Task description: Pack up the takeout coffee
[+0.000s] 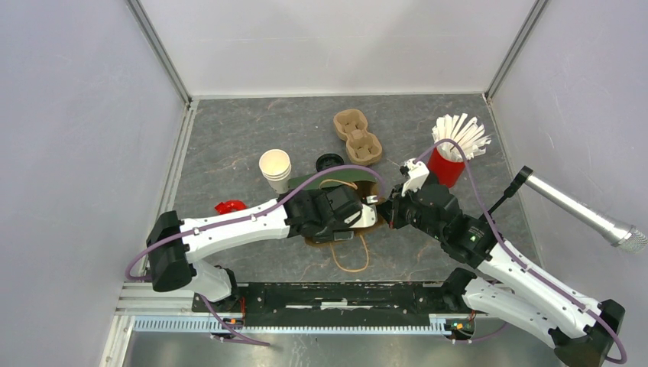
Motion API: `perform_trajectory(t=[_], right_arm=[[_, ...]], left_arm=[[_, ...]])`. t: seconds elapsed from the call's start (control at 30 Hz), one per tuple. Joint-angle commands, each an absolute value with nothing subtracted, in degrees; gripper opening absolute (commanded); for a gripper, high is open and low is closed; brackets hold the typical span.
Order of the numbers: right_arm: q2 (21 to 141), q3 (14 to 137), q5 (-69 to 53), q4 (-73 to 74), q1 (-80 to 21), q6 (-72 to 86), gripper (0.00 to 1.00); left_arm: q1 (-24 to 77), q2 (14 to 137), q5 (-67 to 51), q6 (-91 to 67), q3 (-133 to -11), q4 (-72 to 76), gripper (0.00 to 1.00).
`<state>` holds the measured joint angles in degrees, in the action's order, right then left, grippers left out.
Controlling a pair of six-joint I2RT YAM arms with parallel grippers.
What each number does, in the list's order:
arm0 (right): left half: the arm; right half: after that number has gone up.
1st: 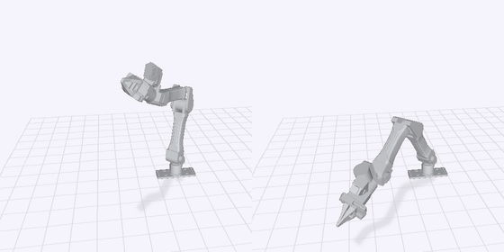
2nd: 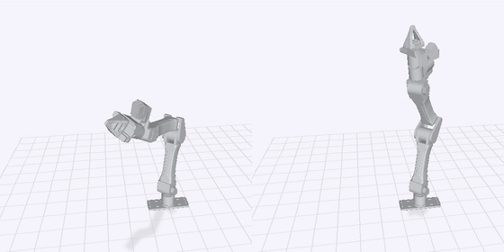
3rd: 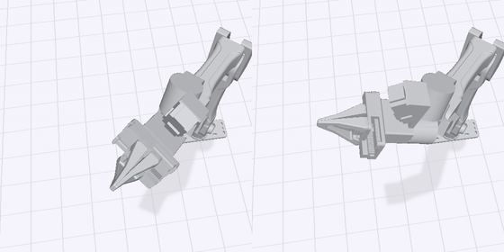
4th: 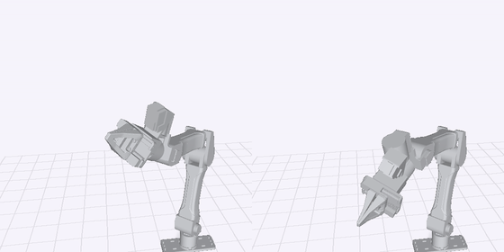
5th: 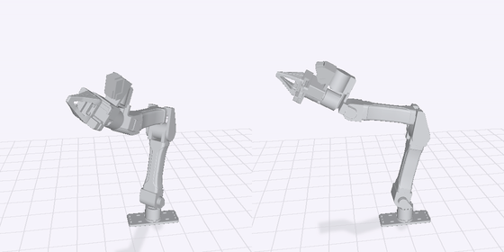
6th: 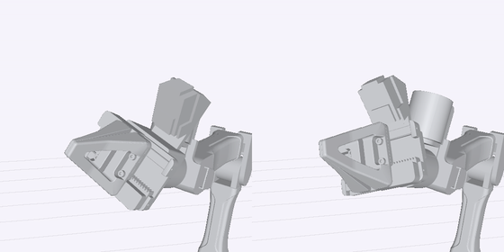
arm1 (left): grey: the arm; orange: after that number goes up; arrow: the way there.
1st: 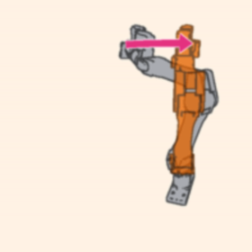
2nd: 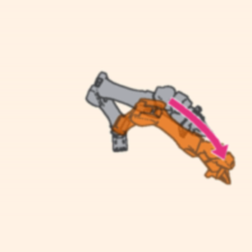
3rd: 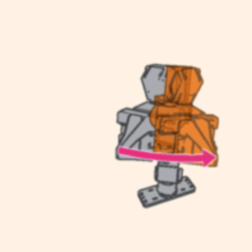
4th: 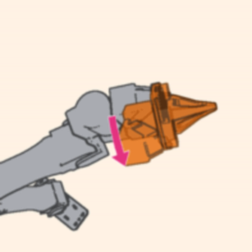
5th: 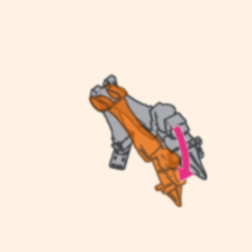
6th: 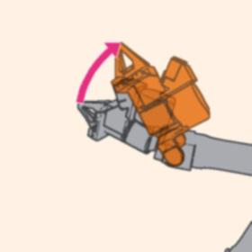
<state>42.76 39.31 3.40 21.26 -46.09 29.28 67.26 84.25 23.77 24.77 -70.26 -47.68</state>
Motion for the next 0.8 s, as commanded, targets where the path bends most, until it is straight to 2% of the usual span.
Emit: perform_trajectory(t=[0.0, 0.77], right_arm=[[43.0, 41.8, 2.4, 18.9, -46.4, 29.4, 0.00], [45.2, 43.5, 1.8, 19.5, -46.4, 29.3, 0.00]], left_arm=[[67.4, 82.6, 21.9, 25.5, -71.6, -48.0, 0.99], [68.3, 82.4, 30.8, 31.2, -61.3, -34.5, 0.99]])
